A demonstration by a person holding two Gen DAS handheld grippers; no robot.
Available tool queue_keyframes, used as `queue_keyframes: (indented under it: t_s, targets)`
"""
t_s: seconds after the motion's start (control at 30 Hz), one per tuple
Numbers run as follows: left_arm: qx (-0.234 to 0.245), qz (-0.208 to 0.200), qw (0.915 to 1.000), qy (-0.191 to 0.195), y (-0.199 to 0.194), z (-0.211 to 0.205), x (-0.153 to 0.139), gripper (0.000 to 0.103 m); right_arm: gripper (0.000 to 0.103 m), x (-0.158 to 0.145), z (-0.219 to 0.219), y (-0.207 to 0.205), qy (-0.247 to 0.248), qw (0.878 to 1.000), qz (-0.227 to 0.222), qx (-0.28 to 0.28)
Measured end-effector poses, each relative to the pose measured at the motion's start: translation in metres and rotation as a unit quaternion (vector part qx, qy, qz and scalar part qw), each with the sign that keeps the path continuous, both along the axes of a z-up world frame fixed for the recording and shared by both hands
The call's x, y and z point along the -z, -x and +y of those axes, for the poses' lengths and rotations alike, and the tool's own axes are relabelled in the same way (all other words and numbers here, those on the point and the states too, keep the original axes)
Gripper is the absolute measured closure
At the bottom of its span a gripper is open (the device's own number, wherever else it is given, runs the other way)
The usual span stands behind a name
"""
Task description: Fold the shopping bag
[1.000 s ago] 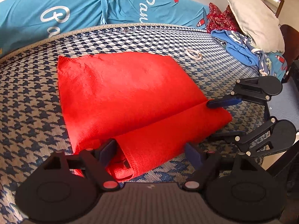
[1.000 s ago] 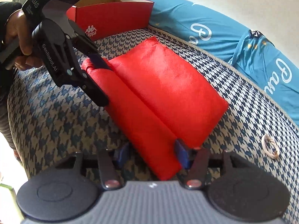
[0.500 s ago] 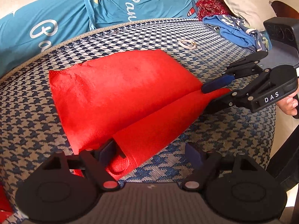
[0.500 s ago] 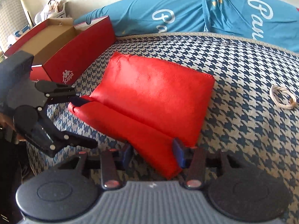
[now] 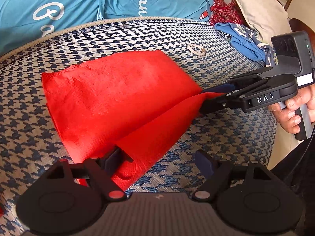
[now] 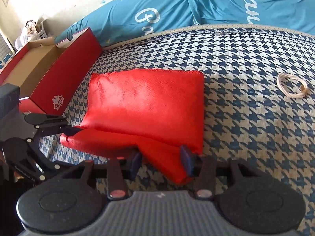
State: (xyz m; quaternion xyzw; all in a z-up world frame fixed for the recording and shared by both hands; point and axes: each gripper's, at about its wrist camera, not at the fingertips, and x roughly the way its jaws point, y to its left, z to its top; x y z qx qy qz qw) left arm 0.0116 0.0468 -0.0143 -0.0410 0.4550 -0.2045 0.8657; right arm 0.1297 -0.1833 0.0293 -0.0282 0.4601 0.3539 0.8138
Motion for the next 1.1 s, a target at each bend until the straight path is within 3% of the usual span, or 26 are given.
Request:
queue_keyframes:
  t_s: [0.27,0.47,0.63,0.87,1.1]
  targets:
    - [-0.078,0.028,0.9936,0.077,-0.01,0.02,0.005,0.024,0.063,-0.003,0.006,-0.001,0.019,1.0,0.003,0.005]
    - [-0.129,0.036,0.9861,0.099,-0.012,0.026,0.009,0.029,0.063,-0.005,0.007,0.001,0.027,1.0,-0.005,-0.003]
    - [-0.14,0.039,0.9851,0.091,-0.014,0.023,0.011,0.029,0.061,-0.008,0.007,0.007,0.033,0.999,-0.027,-0.026]
    - [-0.153,0.063,0.9822,0.089,-0.024,0.021,0.008,0.031,0.057,-0.019,0.003,0.026,0.048,0.992,-0.101,-0.064]
    - [-0.149,0.1,0.9798,0.089,-0.038,0.025,0.007,0.031,0.054,-0.026,0.003,0.052,0.083,0.972,-0.187,-0.115]
